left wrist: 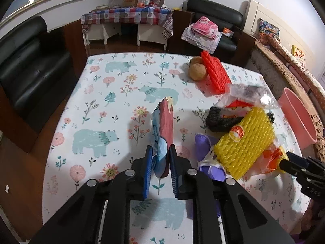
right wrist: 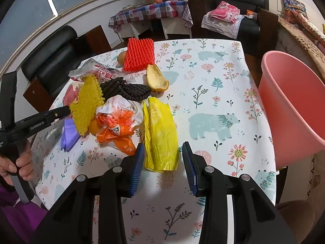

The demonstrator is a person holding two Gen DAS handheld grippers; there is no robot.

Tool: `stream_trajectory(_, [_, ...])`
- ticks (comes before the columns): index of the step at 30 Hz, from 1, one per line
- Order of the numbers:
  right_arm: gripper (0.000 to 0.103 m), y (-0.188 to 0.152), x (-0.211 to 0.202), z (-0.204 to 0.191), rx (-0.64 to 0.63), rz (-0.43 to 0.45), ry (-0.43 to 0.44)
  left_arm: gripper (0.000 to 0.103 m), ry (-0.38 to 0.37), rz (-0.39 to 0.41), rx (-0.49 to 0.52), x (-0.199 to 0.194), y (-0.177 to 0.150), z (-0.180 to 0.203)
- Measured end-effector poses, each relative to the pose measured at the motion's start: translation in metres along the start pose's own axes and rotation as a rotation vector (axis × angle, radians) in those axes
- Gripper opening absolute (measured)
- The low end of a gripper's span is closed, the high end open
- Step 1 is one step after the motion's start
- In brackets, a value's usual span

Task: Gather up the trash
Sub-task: 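Grasp the pink-blue packet with the left tool while the right tool grasps the yellow plastic bag, then carry both items over the pink bucket and open both tools to drop them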

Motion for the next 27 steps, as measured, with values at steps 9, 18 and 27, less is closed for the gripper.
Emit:
stream_trajectory(9, [0.039, -0.002, 0.002, 0.002, 0.018, -0.009, 0.026, 0.016, -0.001, 0.046, -0.025, -0.017, 0.011, -0.003])
stream_trajectory(18, [0.017, -0.002, -0.003, -0.002, 0.010, 0.003, 0.058, 0.016, -0.007, 0.074, -0.023, -0.027, 0.018, 0.000])
stream_trajectory(27, [0.017, 0.003, -0.013, 0.000, 0.023, 0.039, 0.079, 0.016, -0.022, 0.118, -0.010, -0.044, 0.032, 0.008])
Point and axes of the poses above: each gripper's, at about its wrist camera, not at the fingertips, and x roughly the way its jaws point, z to its right, y to its top, the point moved 9 cm from there along x, roughly the way its jaws point, and after that the axes turned 9 degrees about x, right-handed, at the moved point
